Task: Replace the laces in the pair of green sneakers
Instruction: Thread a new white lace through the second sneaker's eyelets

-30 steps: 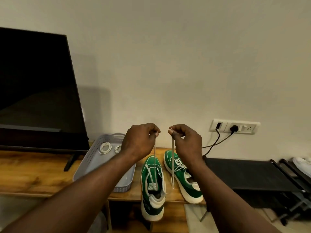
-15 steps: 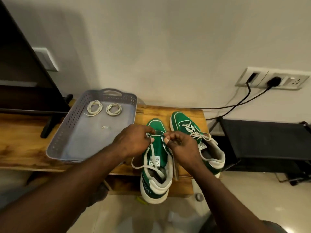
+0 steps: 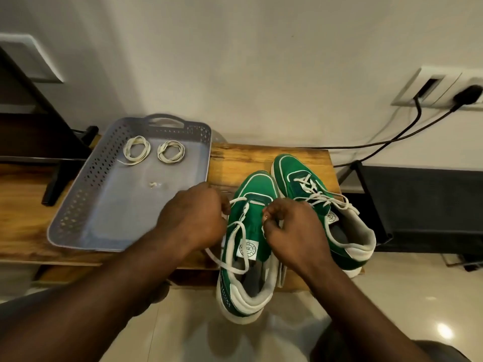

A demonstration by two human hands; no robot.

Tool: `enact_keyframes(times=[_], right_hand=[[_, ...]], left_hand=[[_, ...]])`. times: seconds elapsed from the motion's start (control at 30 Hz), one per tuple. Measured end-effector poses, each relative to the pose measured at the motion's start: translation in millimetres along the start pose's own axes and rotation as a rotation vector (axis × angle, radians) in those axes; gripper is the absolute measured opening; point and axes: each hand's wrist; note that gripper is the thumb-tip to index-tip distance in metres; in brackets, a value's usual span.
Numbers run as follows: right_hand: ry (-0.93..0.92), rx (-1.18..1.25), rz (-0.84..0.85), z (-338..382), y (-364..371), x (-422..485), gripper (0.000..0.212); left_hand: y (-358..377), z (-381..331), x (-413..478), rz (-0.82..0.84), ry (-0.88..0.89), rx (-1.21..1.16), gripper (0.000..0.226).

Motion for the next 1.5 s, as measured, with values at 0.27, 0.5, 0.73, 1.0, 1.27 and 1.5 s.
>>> enact_keyframes(times=[0.27,0.5,0.73,1.0,1.27,1.5], right_hand=[[0.070,0.157,-0.057,-0.4,6.5,24.2,0.018],[0.125,0.139,0.064,0.8,7.8,40.9,0.021],[0.127,0.189,0.112,1.8,5.7,38.0,0.023],[0.097,0.170,0.092,5.7,11.0,34.1,0.021],[0.124,0.230,0.031,3.7,25.3,32.4,0.018],[0.150,0.280,-0.034,6.2,36.1,29.2,0.028]], left_hand=[[12.3,-5.1,15.2,-0.051,0.215,0.363,0.030],[24.2,-1.5,21.9,-0.084,0.061,-0.212,0.027],[25.1,-3.3,15.3,-0.047,0.051,-0.171,0.032],[19.2,-18.1,5.5,-0.104,0.105,0.095,0.039],[13.6,-13.4,12.8,0.027,-0.027,-0.228,0.023],[13.4,-11.6,14.8,0.052,-0.066,-0.338,0.029]])
Point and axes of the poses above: each hand's wrist, its own x-axis towards the middle knuckle, its own y-axis out of the palm, z = x × y, and after that the axes turned 12 degrees about -x, right-handed
